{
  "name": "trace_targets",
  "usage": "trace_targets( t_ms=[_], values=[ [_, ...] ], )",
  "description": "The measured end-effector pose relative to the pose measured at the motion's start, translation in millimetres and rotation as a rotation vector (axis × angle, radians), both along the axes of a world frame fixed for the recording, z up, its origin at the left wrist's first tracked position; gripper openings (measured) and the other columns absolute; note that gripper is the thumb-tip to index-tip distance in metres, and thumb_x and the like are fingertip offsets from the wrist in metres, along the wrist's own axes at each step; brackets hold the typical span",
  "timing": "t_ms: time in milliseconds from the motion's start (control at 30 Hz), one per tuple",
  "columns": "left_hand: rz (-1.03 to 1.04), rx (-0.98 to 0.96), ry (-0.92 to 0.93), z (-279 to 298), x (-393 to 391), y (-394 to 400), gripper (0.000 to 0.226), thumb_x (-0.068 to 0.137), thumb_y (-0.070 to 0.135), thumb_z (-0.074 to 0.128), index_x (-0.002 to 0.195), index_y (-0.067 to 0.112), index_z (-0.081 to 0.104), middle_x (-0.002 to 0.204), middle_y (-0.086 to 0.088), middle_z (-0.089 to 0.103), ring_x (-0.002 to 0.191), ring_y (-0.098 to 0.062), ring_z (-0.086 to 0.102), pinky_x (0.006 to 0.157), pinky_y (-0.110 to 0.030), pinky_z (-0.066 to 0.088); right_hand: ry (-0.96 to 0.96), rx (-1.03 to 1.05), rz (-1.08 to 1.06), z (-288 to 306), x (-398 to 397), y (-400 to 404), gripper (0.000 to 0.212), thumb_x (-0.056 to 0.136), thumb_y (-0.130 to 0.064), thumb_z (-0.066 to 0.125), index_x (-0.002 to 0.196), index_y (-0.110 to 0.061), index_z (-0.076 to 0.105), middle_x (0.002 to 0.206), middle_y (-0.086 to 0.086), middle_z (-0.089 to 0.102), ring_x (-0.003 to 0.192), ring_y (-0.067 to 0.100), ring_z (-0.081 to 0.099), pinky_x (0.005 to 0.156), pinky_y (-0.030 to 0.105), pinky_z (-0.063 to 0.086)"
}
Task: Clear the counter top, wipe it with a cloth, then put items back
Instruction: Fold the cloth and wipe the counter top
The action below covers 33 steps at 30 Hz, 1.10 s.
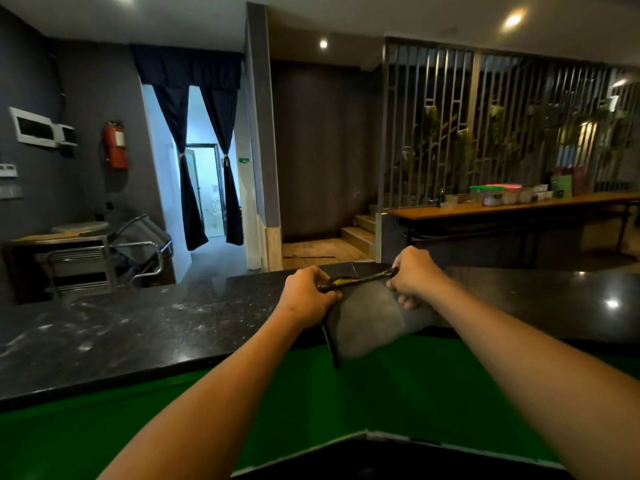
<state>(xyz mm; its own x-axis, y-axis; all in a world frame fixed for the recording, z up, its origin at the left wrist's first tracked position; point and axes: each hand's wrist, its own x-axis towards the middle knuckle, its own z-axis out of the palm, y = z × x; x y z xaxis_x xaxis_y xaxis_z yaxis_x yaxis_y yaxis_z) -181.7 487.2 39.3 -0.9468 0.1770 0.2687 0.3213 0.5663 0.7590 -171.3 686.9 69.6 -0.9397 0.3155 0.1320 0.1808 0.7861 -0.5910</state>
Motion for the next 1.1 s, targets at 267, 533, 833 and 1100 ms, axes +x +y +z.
trace_targets(
  t_ms=[267, 533, 833, 1100],
  values=[
    [-0.139, -0.278, -0.017, -13.3, -7.6, 6.2, 0.03, 0.084, 0.039, 0.071, 0.109, 0.024, 0.061, 0.107, 0.004, 0.065, 0.096, -0.011, 0.061, 0.09, -0.031, 0.052, 0.035, 0.285, 0.122, -18.7, -47.4, -6.0, 0.026, 0.08, -0.004, 0.068, 0.1, -0.021, 0.061, 0.111, 0.007, 0.06, 0.096, 0.025, 0.058, 0.075, 0.035, 0.051],
    [-0.029, -0.395, 0.226, -14.7, -6.1, -30.6, 0.03, 0.089, 0.057, 0.055, 0.104, 0.032, 0.059, 0.109, 0.01, 0.059, 0.106, -0.01, 0.055, 0.101, -0.049, 0.043, -0.001, 0.234, 0.036, -38.8, -39.0, -15.1, 0.075, 0.096, -0.058, 0.032, 0.153, -0.011, 0.014, 0.158, 0.016, 0.019, 0.143, 0.037, 0.024, 0.111, 0.05, 0.024],
    [0.039, -0.593, 0.278, -18.1, 6.5, -101.7, 0.042, 0.09, 0.064, 0.042, 0.112, 0.031, 0.056, 0.12, 0.007, 0.057, 0.115, -0.013, 0.052, 0.109, -0.046, 0.035, -0.149, 0.233, 0.288, -26.8, -26.3, 9.1, 0.018, 0.092, -0.028, 0.045, 0.097, -0.018, 0.058, 0.104, 0.008, 0.06, 0.115, 0.03, 0.053, 0.099, 0.042, 0.04],
    [0.039, -0.557, 0.188, -31.6, 10.6, -145.3, 0.083, 0.075, 0.087, 0.02, 0.129, 0.031, 0.05, 0.134, 0.005, 0.054, 0.12, -0.012, 0.051, 0.106, -0.048, 0.04, -0.271, 0.411, 0.286, -54.6, -24.1, -1.0, 0.071, 0.093, -0.068, 0.005, 0.154, -0.032, 0.006, 0.163, 0.0, 0.0, 0.149, 0.025, -0.004, 0.116, 0.054, -0.003]
  ],
)
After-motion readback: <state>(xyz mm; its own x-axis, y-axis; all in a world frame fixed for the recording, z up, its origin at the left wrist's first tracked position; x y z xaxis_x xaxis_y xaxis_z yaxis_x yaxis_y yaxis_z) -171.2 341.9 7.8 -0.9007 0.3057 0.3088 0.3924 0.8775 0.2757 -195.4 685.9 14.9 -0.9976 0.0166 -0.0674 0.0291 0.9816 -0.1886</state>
